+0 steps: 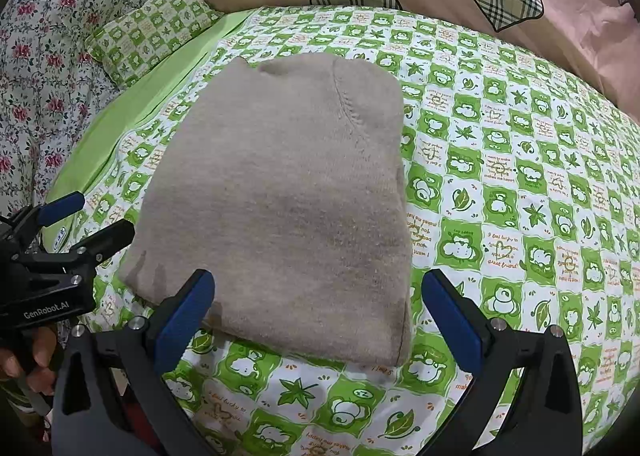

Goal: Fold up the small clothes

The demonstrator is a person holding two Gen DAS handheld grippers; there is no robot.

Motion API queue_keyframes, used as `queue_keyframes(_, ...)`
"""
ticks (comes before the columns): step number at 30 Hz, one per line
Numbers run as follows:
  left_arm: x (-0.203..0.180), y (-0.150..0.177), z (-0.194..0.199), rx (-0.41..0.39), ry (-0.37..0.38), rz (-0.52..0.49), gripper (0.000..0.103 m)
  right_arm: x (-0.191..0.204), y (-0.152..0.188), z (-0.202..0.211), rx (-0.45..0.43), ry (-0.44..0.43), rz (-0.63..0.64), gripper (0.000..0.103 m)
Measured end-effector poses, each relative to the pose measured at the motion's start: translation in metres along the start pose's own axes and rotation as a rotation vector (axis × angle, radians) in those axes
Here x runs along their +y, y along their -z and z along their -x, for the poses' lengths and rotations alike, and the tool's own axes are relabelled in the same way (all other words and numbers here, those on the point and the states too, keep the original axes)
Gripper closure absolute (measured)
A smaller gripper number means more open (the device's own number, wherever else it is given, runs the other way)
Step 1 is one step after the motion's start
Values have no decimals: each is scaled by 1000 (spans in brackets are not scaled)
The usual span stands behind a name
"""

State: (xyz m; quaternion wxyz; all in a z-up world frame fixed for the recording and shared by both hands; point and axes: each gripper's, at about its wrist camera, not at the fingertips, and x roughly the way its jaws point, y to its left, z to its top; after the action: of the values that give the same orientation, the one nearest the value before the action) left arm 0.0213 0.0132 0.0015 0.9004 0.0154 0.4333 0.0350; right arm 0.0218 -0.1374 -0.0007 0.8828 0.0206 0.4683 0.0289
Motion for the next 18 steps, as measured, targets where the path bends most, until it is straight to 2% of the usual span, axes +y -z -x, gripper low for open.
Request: queue_keyframes(18, -2, -2, 3, -3, 6, -6, 6, -2, 0, 0, 2, -2, -6, 0)
